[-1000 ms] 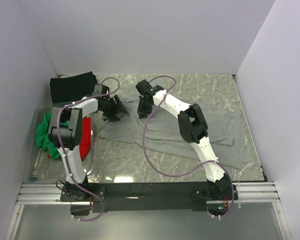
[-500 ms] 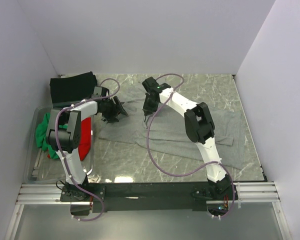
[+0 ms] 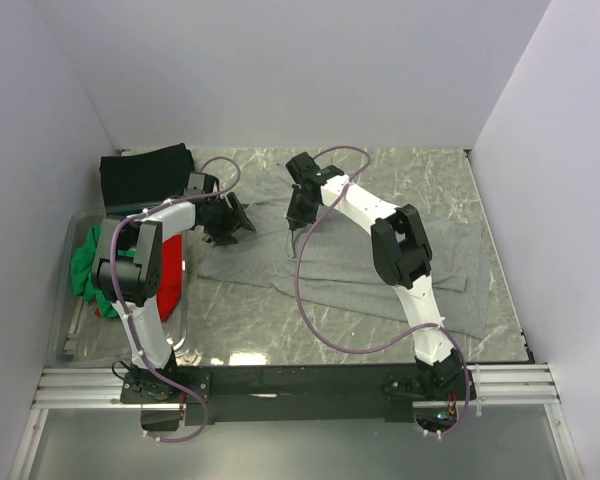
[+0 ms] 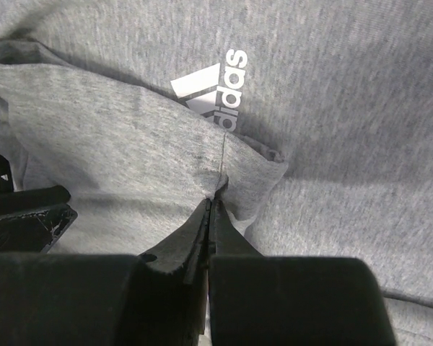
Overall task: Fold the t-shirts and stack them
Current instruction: Fold the tshirt
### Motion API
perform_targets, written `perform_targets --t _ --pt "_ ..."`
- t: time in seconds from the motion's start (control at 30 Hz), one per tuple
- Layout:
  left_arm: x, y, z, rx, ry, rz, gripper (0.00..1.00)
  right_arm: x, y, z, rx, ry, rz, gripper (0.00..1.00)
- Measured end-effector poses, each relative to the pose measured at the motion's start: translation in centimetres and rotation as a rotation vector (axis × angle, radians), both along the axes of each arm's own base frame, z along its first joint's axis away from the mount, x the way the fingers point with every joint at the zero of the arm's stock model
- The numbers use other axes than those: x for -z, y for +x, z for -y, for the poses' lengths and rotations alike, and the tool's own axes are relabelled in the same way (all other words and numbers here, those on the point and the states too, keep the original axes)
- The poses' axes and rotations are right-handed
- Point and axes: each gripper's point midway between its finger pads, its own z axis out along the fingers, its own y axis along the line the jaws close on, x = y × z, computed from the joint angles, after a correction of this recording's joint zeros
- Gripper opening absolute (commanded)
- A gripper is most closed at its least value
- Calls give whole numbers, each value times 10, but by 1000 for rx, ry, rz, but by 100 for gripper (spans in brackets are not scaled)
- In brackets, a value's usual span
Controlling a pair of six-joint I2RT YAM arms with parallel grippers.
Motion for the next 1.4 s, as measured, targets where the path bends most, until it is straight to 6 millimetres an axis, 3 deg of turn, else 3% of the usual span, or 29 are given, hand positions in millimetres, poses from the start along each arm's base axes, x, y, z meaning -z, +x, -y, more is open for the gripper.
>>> perform_targets --t 0.17,0.33,0.43,0.6,0.73,0.8,0.9,1.07,1.2,1.4 --pt "-1 1 -1 -1 13 1 74 2 -2 4 9 -14 -12 25" --pt "-2 5 -9 -3 69 3 75 2 0 20 29 -57 -15 33" --pt "-5 7 -13 1 110 5 75 -2 0 43 53 -95 -5 34" --pt "-27 21 -5 20 137 55 76 -34 -28 119 137 -149 17 35" --pt "-49 29 10 49 144 109 76 -64 -70 205 279 -152 56 37" --pt "-56 25 20 71 140 122 76 -69 -90 250 370 -177 71 40" --pt "-62 16 33 106 121 133 76 -66 -119 299 463 -219 61 42" --pt "-33 -27 40 148 107 59 76 -49 -156 356 583 -266 -10 43" --pt "4 -60 34 140 105 -40 76 -45 -168 390 663 -289 -39 43" --pt "2 -60 33 118 84 13 76 -42 -180 426 738 -317 -64 43"
